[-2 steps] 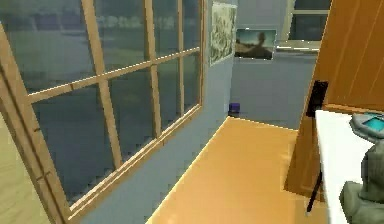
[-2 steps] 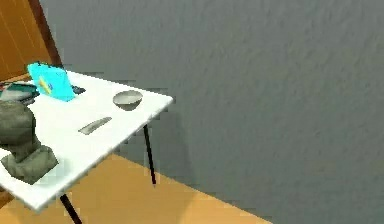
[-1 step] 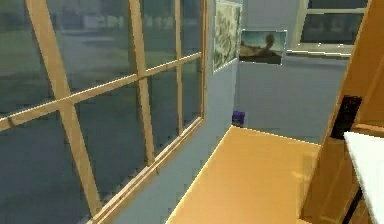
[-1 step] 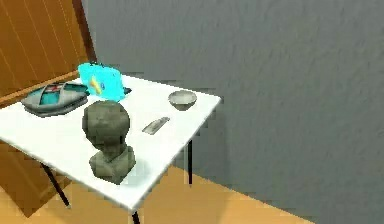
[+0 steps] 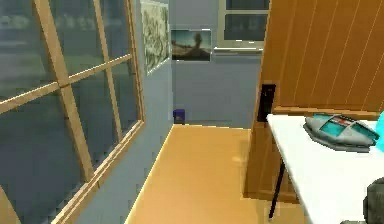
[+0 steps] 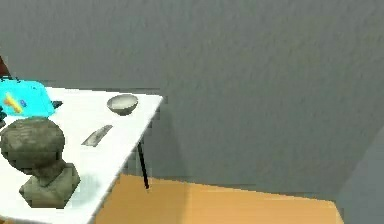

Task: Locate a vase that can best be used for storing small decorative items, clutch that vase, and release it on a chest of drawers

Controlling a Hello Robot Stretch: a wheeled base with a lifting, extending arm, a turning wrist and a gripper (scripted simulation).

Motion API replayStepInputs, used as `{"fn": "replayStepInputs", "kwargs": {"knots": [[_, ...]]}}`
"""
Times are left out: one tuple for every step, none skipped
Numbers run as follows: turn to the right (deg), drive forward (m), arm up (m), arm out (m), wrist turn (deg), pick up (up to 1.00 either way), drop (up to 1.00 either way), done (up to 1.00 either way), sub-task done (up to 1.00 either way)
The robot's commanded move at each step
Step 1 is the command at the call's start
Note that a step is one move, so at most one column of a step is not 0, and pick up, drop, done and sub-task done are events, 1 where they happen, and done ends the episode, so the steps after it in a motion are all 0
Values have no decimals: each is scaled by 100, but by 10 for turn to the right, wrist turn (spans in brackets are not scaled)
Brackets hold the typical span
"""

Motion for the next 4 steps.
{"fn": "replayStepInputs", "kwargs": {"knots": [[0, 100, 0, 0, 0, 0, 0, 0, 0], [60, 0, 0, 0, 0, 0, 0, 0, 0], [0, 20, 0, 0, 0, 0, 0, 0, 0], [0, 30, 0, 0, 0, 0, 0, 0, 0]]}}
